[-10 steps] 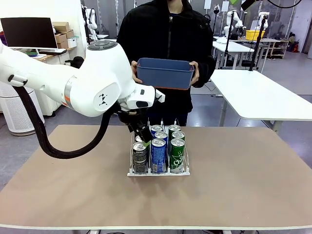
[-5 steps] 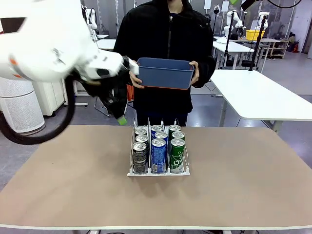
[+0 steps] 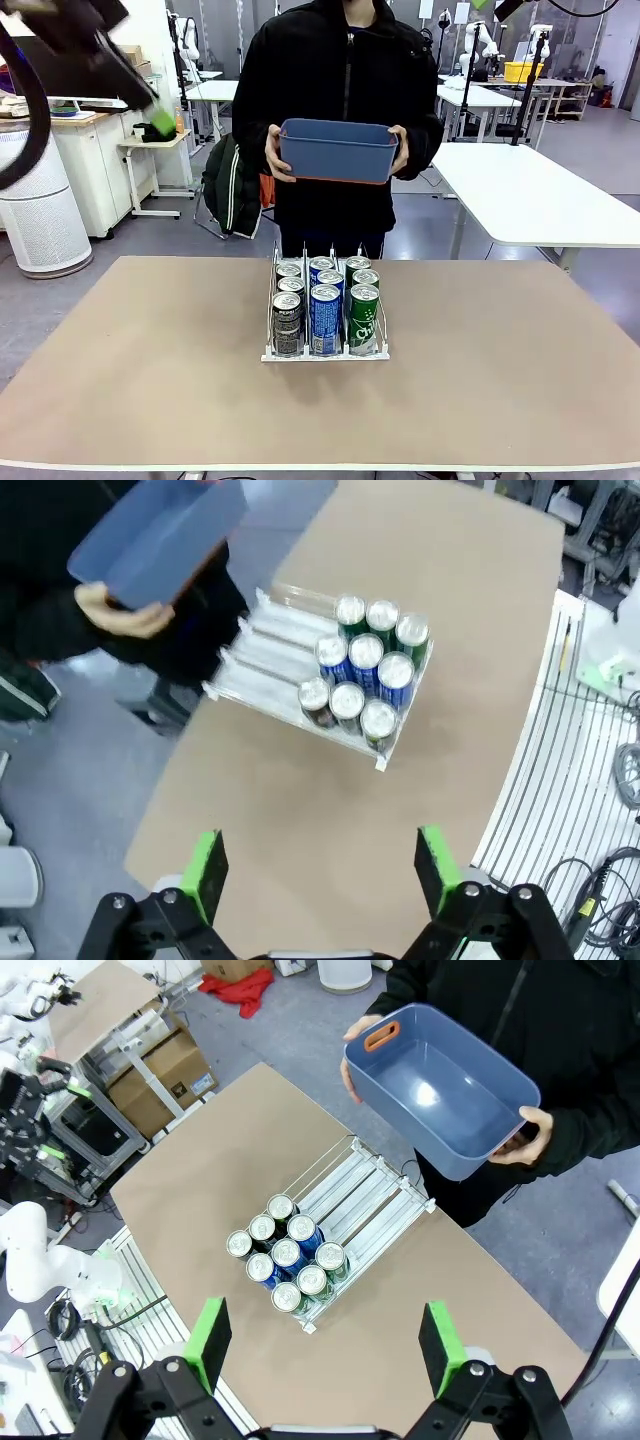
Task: Fill the beverage cans into the dispenser.
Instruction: Place the picked Pepsi coke in the line of the Automatic Can Dispenser with the same cans.
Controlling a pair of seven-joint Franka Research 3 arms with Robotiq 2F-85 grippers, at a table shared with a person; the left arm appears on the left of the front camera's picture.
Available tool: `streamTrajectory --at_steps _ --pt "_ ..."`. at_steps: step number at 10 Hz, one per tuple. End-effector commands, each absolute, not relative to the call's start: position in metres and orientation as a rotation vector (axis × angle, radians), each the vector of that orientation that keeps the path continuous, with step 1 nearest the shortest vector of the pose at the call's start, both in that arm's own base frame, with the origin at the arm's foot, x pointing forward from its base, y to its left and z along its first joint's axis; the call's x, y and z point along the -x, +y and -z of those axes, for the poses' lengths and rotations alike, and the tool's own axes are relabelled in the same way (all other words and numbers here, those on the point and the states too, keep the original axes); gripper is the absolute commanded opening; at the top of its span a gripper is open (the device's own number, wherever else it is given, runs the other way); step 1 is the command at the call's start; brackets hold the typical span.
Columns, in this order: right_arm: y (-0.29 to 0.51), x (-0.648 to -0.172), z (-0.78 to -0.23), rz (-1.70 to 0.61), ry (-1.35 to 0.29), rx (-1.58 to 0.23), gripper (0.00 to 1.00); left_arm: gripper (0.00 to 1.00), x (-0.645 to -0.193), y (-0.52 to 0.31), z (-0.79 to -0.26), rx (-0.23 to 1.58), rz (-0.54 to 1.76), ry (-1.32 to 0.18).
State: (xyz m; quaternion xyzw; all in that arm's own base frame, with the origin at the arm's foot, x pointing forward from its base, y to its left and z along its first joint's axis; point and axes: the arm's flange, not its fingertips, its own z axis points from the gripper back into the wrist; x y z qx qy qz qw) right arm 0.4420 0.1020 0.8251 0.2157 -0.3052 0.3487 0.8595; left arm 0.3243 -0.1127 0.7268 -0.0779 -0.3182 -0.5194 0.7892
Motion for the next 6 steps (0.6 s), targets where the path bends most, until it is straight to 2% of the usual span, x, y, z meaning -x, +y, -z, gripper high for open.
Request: streamTrajectory --at_steps 1,4,6 --pt "0.102 -0.441 -0.825 -0.736 -0.641 -0.46 1.0 1.0 -0.329 -0.114 -0.757 0.252 1.133 -0.708" --pt "0.102 -0.441 -0.825 -0.736 -0.641 -0.46 1.0 1.0 -0.33 -0.1 -0.807 0.202 0.986 -0.765" --pt "0.102 -0.441 -0.825 -0.736 -0.641 -0.46 1.0 1.0 -0.333 -0.093 -0.82 0.21 0.95 -0.795"
